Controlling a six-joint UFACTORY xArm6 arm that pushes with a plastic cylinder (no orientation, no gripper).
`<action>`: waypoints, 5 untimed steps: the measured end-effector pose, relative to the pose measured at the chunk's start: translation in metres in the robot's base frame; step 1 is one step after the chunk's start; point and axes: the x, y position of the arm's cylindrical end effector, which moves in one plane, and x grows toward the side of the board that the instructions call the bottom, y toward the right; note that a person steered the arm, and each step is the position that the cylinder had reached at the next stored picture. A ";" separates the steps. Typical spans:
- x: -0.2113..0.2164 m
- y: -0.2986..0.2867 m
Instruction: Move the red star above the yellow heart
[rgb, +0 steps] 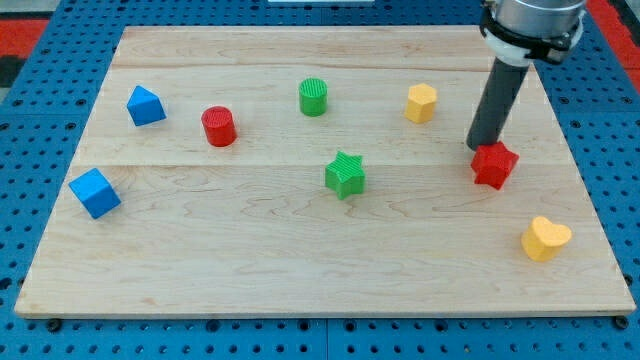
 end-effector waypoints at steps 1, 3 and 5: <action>0.031 0.003; 0.005 -0.011; 0.007 -0.040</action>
